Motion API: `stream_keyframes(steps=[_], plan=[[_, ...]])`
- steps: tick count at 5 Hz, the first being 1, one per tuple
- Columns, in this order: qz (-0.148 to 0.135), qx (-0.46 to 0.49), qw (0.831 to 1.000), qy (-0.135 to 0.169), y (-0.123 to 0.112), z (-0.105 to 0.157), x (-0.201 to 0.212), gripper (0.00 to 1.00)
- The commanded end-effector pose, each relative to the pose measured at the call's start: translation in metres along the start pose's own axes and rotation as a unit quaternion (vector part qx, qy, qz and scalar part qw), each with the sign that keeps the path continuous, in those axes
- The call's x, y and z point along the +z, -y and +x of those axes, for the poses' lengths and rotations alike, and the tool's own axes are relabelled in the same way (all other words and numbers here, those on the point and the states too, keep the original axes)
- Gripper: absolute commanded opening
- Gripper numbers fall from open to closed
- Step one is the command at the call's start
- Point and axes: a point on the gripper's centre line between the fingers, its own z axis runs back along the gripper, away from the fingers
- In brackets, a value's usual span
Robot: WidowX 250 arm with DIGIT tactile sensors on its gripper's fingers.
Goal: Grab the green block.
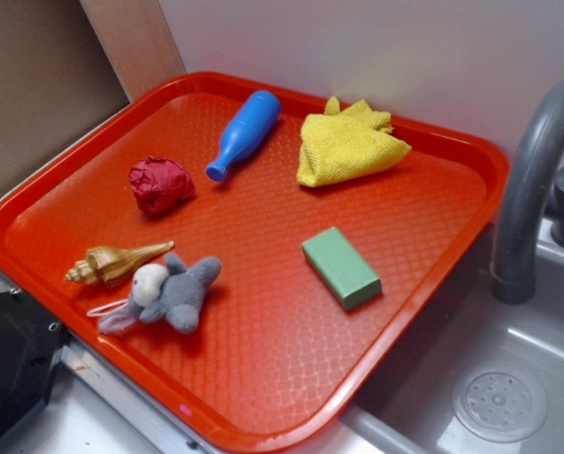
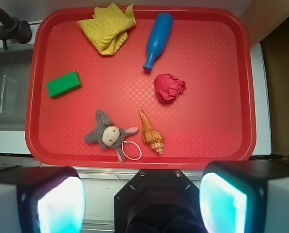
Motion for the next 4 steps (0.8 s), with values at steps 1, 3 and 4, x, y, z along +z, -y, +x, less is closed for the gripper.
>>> stream_keyframes(steps=[1,3,4], plan=[[0.0,0.0,1.0,0.0,0.0,0.0,0.0,1.0],[-0.045,0.083,0.995,0.008,0.06,0.033,0.006,1.0],[-0.073,0.178,0.981,0.031,0.091,0.05,0.002,1.0]])
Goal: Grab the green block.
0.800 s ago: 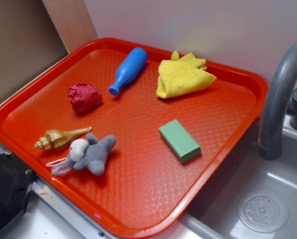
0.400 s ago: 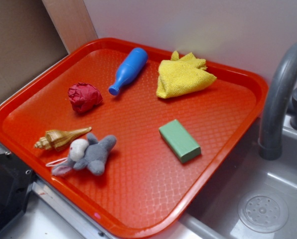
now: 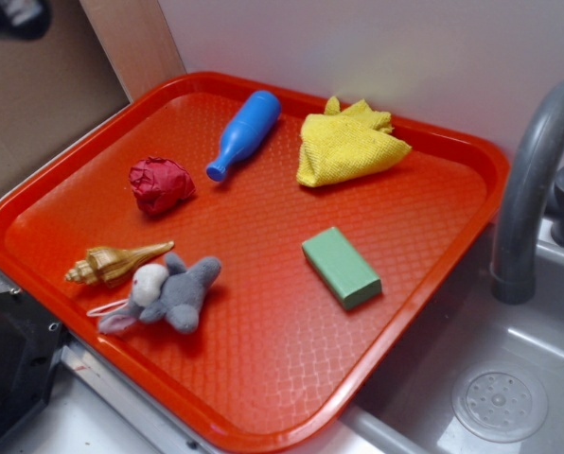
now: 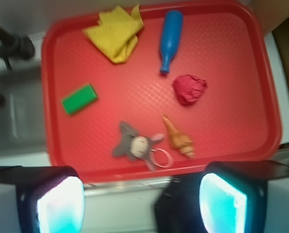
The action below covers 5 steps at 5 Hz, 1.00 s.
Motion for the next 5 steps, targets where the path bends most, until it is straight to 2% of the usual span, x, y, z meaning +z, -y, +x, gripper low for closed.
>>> stream_keyframes(steps=[1,2,3,4,5], plan=[[-0.044,0.204,0.976,0.06,0.077,0.029,-0.011,1.0],[-0.03,0.3,0.95,0.085,0.093,0.046,-0.026,1.0],[-0.008,0.369,0.926,0.084,0.091,0.071,-0.073,1.0],[0.013,0.37,0.925,0.085,0.088,0.081,-0.101,1.0],[0.027,0.371,0.927,0.048,0.079,0.083,-0.141,1.0]])
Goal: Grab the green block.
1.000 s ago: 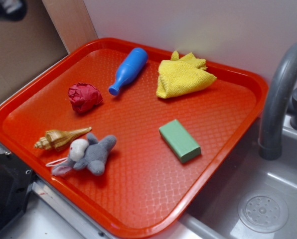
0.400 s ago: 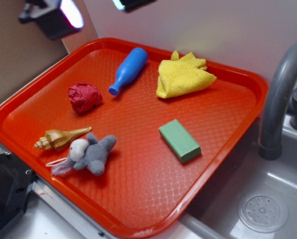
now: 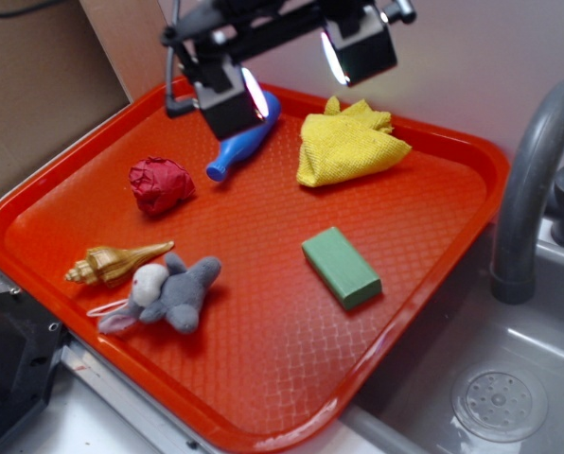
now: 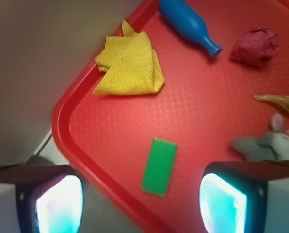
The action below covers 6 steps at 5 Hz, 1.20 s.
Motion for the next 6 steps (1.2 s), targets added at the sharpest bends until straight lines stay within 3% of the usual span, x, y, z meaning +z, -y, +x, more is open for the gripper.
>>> stream_keyframes(steps=[1,2,4,5,6], plan=[[0.014,0.006,0.998,-0.067,-0.005,0.014,-0.059,1.0],[0.035,0.004,0.994,-0.099,-0.013,0.004,-0.088,1.0],[0.053,-0.012,0.991,-0.12,-0.017,-0.01,-0.112,1.0],[0.037,-0.017,0.994,-0.099,-0.017,-0.014,-0.116,0.0],[0.026,-0.04,0.994,-0.095,-0.021,-0.014,-0.113,0.0]])
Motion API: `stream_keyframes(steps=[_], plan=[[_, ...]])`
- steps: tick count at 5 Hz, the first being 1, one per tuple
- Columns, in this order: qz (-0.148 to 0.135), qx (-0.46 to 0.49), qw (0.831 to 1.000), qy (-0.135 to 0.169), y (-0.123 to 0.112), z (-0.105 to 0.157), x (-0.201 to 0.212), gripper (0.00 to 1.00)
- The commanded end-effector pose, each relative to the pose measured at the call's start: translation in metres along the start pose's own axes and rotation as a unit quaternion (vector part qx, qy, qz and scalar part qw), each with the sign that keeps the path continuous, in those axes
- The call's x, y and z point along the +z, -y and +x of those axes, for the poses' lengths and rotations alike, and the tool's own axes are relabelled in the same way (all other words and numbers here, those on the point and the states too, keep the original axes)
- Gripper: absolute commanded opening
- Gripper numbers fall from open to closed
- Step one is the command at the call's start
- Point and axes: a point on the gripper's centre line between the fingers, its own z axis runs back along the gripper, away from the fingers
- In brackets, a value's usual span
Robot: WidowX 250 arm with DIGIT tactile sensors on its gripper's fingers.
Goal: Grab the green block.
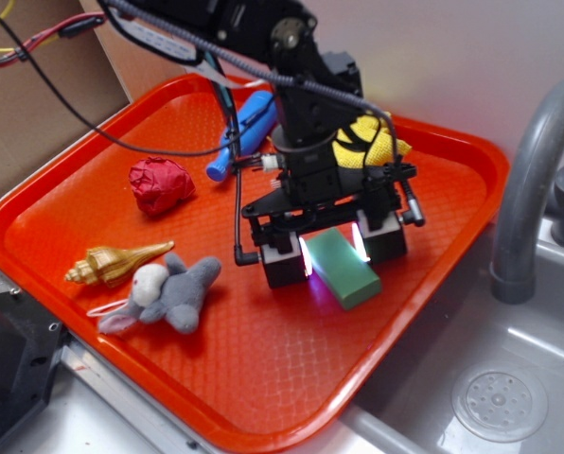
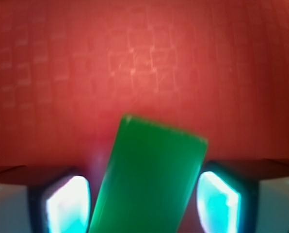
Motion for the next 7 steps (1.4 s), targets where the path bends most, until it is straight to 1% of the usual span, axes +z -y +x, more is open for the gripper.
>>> stream_keyframes(steps=[1,2,3,4,5,6,7], plan=[[-0.025,-0.106,0.994,0.011,-0.003,0.012,0.029,0.0],[-0.034,-0.226,0.973,0.039,-0.004,0.035,0.081,0.0],[-0.018,-0.315,0.947,0.063,-0.011,0.057,0.135,0.0],[-0.011,-0.37,0.928,0.047,-0.033,0.08,0.186,0.0],[0.027,-0.395,0.916,0.059,-0.043,0.089,0.227,0.0],[0.028,-0.434,0.899,0.055,-0.046,0.085,0.243,0.0],[0.05,-0.473,0.877,0.062,-0.046,0.076,0.236,0.0]])
